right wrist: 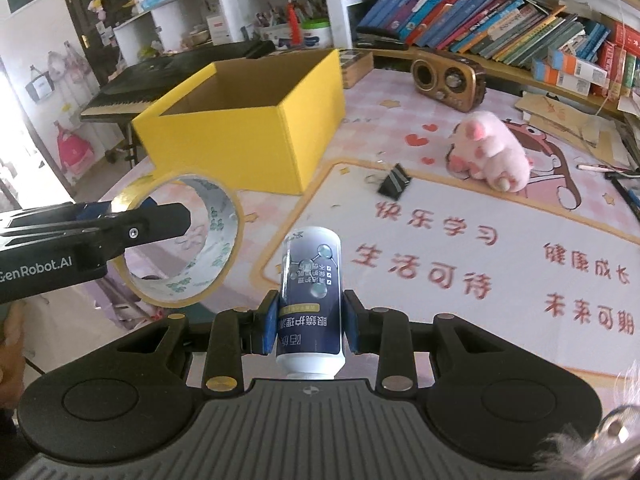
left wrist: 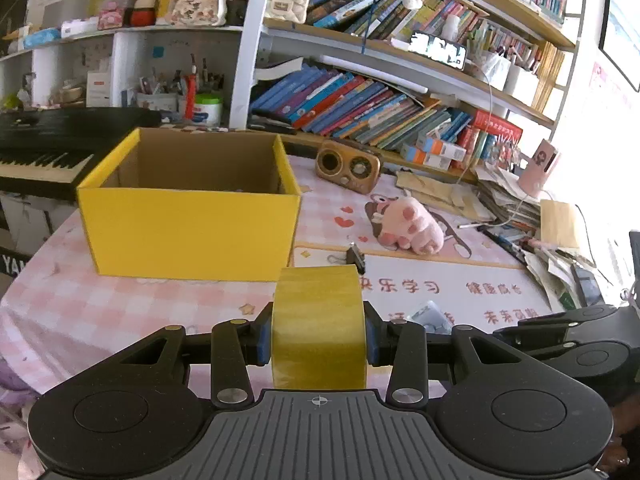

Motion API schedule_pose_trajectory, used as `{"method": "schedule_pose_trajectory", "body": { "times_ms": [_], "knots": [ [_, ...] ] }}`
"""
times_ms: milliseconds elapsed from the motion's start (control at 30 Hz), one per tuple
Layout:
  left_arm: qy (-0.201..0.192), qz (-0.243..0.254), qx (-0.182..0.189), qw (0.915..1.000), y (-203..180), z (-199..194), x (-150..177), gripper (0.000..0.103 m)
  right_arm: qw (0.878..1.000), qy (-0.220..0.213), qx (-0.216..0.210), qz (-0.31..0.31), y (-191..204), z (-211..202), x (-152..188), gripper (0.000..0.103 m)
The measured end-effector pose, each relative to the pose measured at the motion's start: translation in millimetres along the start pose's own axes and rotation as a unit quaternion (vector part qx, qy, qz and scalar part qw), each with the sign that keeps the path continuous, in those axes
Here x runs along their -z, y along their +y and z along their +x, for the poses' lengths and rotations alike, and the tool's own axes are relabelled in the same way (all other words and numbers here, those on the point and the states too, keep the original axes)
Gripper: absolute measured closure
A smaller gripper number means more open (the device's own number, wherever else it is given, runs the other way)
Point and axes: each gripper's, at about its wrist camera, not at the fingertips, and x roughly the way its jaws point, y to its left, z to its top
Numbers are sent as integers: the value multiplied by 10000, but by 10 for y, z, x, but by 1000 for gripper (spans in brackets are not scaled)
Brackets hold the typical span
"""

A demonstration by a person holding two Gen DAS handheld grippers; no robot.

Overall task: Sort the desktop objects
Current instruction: 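Lift the spray bottle and tape roll and carry them toward the yellow box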

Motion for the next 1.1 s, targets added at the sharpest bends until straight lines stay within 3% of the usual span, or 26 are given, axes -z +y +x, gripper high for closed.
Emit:
{"method": "schedule_pose_trajectory", "body": {
  "times_ms": [467, 1100],
  "knots": [
    [30, -27, -69, 10000, 371, -335, 177, 63, 9998, 61, -161, -101, 575, 42, 166, 73],
    [-121, -143, -325, 9993, 697, -580, 267, 63, 9984, 117, -416, -364, 1016, 186, 159, 73]
  ]
}}
